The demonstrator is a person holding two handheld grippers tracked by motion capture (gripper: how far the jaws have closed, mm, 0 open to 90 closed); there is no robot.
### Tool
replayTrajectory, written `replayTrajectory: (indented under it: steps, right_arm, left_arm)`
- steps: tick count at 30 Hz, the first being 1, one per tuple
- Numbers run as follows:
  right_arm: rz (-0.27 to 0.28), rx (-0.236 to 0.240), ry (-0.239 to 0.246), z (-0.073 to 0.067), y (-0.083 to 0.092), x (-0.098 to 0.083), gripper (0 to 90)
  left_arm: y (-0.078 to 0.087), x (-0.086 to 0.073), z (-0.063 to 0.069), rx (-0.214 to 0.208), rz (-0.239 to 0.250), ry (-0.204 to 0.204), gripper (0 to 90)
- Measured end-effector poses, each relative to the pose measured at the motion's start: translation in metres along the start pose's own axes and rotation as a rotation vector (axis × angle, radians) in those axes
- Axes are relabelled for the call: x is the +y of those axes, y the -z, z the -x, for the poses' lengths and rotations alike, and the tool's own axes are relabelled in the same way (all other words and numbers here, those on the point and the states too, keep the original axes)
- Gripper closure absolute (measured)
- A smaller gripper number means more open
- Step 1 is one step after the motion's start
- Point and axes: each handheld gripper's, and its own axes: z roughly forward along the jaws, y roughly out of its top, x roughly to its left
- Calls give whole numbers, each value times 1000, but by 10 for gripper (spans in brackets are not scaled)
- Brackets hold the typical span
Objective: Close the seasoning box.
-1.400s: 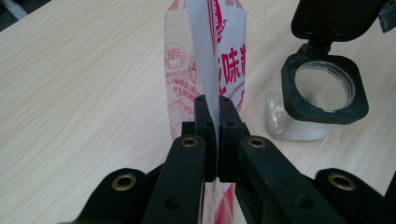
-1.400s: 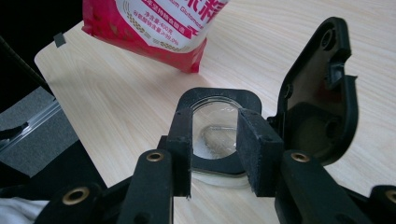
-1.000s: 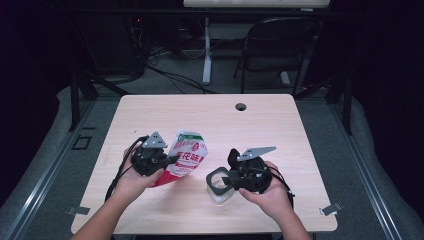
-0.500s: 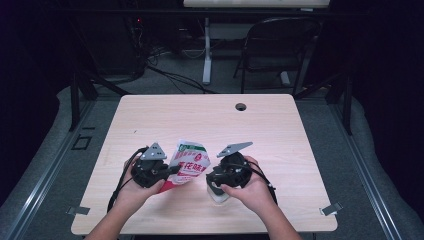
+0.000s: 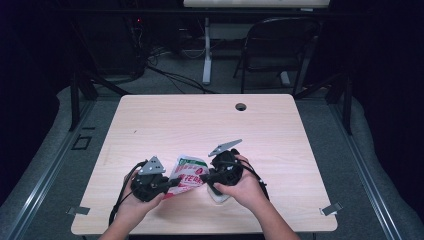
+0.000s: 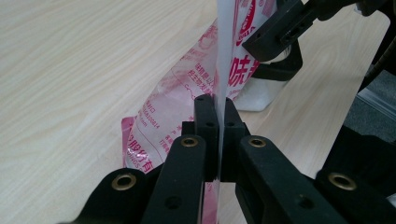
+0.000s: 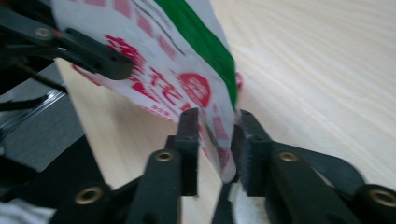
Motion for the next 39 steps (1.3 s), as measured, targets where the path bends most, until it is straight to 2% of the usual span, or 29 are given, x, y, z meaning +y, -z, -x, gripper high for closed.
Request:
replayTrajectory:
  steps: [6,10,14,18,23,24,28,29,31,36,38,39]
  right_arm:
    - [-51,64,20,-3,-6,0,895]
    - [-60,75,31,-4,-8,0,900]
    - [-58,59,48,-7,-8,-1,900]
    - [-44,42,57,-10,-7,0,900]
    - [-6,23,56,-13,-7,2,900]
    - [-20,19,67,-12,-5,2,900]
    - [-13,28,63,-12,-6,2,900]
    - [-16,31,61,-11,-6,2,900]
    - [-16,31,60,-11,-6,1,900]
    - [0,34,50,-12,-6,2,900]
    - [5,37,48,-12,-6,2,900]
    - [12,41,50,-11,-6,3,900]
  left_arm:
    - [-4,-10,2,3,-20,5,900]
    - [-6,-14,3,6,-31,3,900]
    - [-8,-17,4,12,-39,-1,899]
    - [-9,-20,5,22,-52,-22,900]
    - [-8,-20,4,13,-30,-10,900]
    - [-8,-21,4,13,-29,-8,899]
    - [-8,-22,2,-1,-20,11,894]
    - [-9,-24,1,-12,-14,22,858]
    - [-9,-25,0,-14,-10,23,845]
    - [-8,-26,1,0,2,17,834]
    - [-8,-27,0,1,4,21,817]
    - [-8,-28,-1,3,11,27,780]
